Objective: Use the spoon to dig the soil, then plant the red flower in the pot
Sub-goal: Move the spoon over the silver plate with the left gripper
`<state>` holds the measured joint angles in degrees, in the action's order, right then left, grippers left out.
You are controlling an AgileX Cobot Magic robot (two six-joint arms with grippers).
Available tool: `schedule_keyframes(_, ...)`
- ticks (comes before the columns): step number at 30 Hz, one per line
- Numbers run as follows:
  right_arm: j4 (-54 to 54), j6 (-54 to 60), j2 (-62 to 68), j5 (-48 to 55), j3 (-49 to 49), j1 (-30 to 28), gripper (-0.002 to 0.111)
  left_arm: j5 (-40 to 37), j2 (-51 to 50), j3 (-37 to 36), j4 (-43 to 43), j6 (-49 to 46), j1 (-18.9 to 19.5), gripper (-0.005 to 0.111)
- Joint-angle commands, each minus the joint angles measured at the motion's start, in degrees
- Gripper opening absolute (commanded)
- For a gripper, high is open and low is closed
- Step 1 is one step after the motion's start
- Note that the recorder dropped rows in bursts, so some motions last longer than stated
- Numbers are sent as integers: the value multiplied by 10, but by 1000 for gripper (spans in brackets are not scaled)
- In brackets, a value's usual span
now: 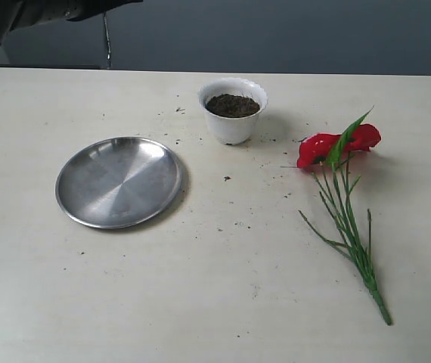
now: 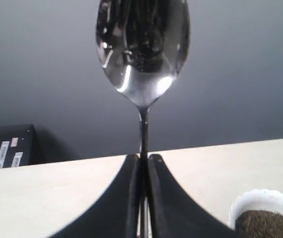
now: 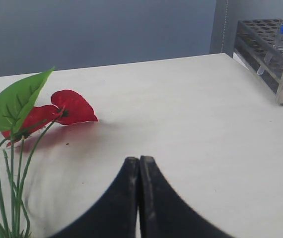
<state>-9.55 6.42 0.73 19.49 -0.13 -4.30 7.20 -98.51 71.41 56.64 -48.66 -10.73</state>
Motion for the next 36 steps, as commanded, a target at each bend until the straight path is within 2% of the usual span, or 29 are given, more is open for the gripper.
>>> schedule_keyframes(1, 0, 0, -2, -3, 1, -2, -1, -38, 5, -13, -30, 66, 27, 0)
schedule_keyframes(6, 0, 0, -2, -3, 1, -2, -1, -63, 5, -42, -50, 138, 55, 0)
schedule_keyframes(12, 0, 0, -2, -3, 1, -2, -1, -134, 4, -53, -51, 202, 66, 0)
schedule_keyframes(20, 0, 0, -2, -3, 1, -2, -1, -237, -2, -53, -68, 209, 66, 0)
schedule_keyframes(24, 0, 0, -2, -3, 1, -2, -1, -263, -2, -53, -152, 284, 66, 0)
schedule_keyframes(29, 0, 0, -2, -3, 1, -2, -1, -286, -2, -49, -330, 427, 66, 0)
schedule_keyframes(32, 0, 0, -2, -3, 1, -2, -1, -328, -2, -38, -418, 487, 66, 0)
schedule_keyframes(36, 0, 0, -2, -3, 1, -2, -1, -401, -2, -15, -445, 502, 66, 0)
